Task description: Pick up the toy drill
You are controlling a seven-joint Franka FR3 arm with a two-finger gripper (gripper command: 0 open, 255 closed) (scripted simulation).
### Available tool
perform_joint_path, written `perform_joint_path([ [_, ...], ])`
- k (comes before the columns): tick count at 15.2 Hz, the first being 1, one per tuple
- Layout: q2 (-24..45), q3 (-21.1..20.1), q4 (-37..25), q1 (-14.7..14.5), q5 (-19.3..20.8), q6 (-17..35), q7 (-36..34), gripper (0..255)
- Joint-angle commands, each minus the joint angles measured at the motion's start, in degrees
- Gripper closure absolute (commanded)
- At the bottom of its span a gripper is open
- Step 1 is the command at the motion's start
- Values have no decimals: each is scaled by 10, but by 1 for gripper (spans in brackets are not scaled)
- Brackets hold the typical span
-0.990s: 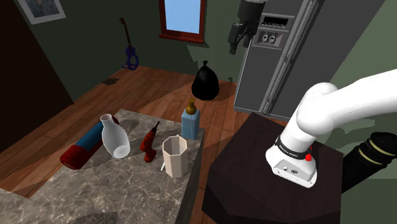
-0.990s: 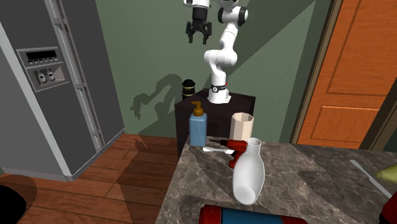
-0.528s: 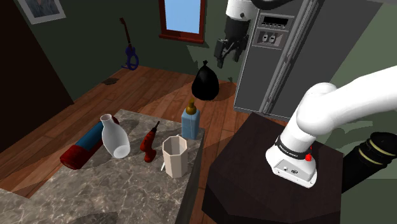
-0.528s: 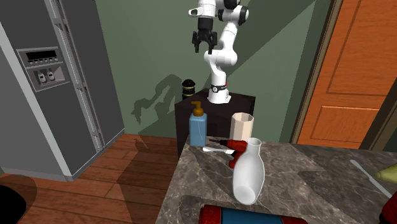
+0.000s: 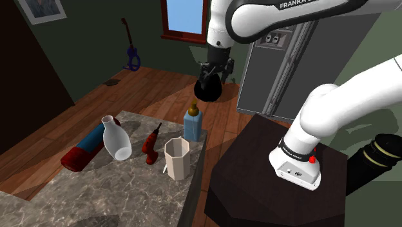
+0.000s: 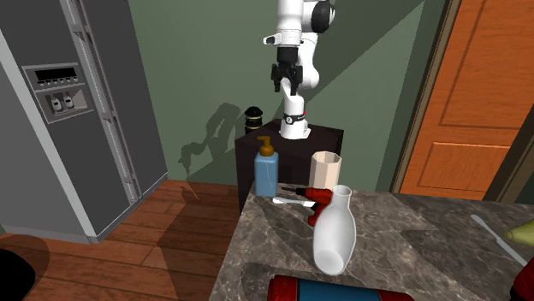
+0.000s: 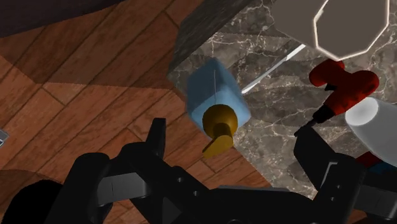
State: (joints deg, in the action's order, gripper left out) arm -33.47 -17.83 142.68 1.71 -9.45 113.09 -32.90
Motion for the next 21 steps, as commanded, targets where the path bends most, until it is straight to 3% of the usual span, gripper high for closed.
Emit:
perform_joint_path([
  [1, 33, -23, 0, 3, -11, 33, -42, 0],
  [6, 130, -79, -18, 16, -19, 113, -145, 0],
  [10, 222, -120, -48, 30, 1, 174, -236, 0],
  [15, 351, -149, -104, 37, 67, 237, -368, 0],
  [21, 506, -124, -200, -4, 163, 283, -521, 0],
])
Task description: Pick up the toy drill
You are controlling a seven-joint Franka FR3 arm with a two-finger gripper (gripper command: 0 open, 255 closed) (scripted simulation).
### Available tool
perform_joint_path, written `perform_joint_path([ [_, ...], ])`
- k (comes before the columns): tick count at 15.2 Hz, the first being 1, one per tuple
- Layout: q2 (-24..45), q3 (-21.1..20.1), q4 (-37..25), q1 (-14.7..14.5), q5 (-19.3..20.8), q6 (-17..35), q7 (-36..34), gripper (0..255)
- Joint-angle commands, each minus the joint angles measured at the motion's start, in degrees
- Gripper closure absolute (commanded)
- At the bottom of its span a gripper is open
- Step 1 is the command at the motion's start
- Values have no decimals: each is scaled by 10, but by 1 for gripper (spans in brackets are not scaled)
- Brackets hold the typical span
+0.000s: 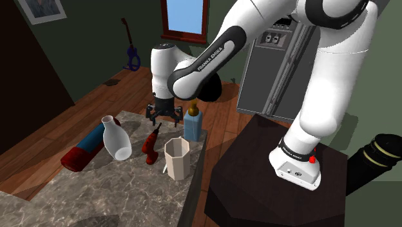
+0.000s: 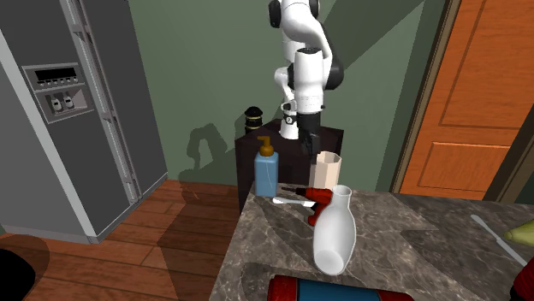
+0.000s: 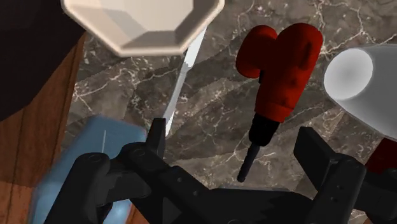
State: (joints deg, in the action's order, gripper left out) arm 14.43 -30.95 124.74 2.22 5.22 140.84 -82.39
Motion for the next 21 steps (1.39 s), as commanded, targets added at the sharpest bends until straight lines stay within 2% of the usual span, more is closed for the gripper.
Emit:
perform_joint_path([
  [1, 52, 15, -39, -20, 27, 10, -47, 0],
  [6, 164, 58, -141, -71, 61, 23, -130, 0],
  [15, 208, 78, -144, -86, 82, 63, -140, 0],
  [16, 208, 78, -145, -86, 81, 62, -139, 255],
  [21, 208, 78, -144, -86, 82, 63, -139, 255],
])
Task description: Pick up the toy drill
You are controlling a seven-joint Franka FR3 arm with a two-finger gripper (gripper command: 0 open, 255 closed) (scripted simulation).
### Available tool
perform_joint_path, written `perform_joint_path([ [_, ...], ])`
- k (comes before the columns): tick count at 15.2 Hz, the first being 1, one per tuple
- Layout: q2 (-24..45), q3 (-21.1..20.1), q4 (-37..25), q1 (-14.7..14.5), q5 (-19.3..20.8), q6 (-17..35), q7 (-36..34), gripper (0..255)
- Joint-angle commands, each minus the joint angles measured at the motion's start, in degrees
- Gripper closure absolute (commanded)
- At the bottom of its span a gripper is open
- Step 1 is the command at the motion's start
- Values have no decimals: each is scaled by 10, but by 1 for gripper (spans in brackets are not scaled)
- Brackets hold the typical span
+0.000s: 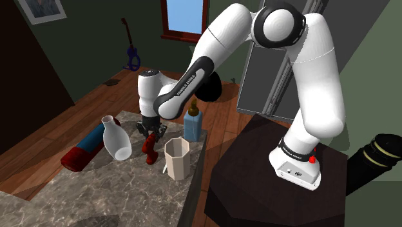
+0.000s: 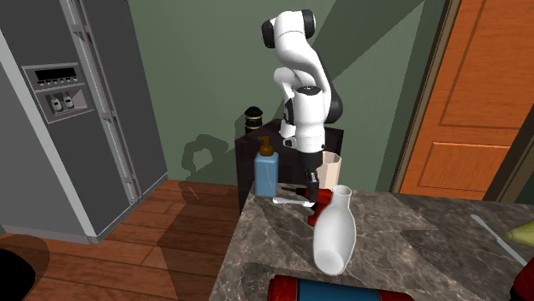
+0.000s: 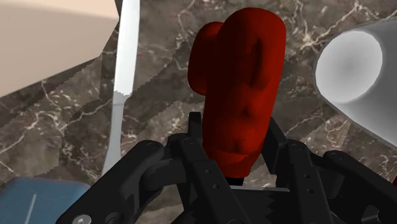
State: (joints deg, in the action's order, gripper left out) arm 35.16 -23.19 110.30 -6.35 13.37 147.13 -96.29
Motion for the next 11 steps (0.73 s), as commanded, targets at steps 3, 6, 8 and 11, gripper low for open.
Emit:
perform_joint_path([
  [3, 0, 0, 0, 0, 0, 0, 0, 255],
  [6, -11, -5, 2, 3, -5, -10, 2, 255],
  [8, -23, -11, 3, 7, -11, -21, 5, 255],
  [11, -40, -18, 4, 13, -19, -36, 9, 255],
])
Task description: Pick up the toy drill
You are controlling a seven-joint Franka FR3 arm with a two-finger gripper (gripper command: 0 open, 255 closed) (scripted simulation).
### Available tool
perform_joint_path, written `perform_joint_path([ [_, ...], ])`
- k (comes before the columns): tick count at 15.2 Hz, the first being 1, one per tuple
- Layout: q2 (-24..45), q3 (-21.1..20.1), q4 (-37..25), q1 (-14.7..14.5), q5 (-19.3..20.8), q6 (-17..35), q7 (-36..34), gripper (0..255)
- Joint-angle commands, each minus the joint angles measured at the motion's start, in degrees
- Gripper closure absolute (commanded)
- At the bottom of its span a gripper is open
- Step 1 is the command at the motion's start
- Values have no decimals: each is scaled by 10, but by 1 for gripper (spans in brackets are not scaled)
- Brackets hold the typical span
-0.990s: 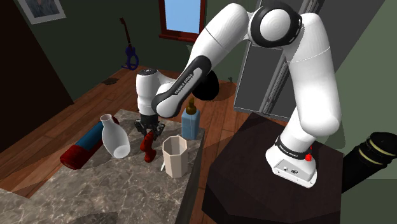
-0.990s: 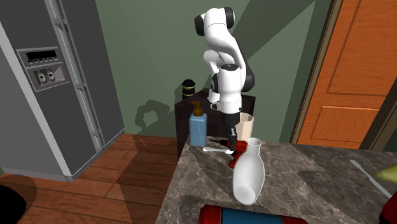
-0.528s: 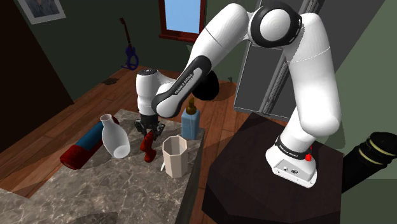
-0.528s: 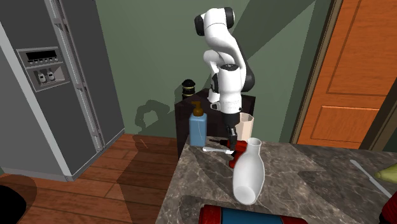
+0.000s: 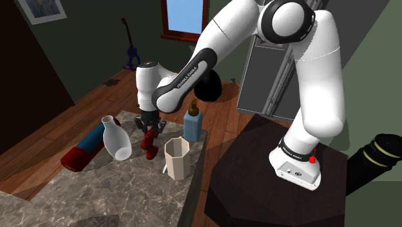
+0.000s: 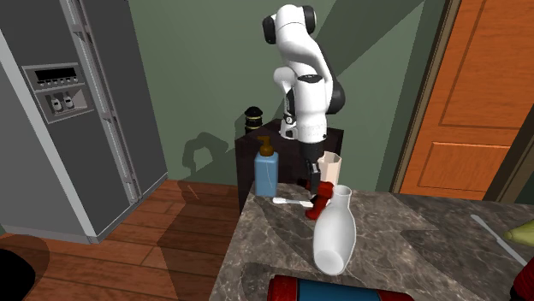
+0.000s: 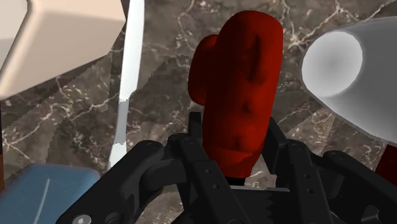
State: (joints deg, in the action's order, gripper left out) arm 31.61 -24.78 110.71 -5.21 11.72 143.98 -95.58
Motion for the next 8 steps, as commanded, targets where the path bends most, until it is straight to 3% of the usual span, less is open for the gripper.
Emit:
perform_joint_path([
  [1, -10, -5, 0, 4, -5, -10, 3, 255],
  [8, -48, -20, -4, 16, -25, -50, 13, 255],
])
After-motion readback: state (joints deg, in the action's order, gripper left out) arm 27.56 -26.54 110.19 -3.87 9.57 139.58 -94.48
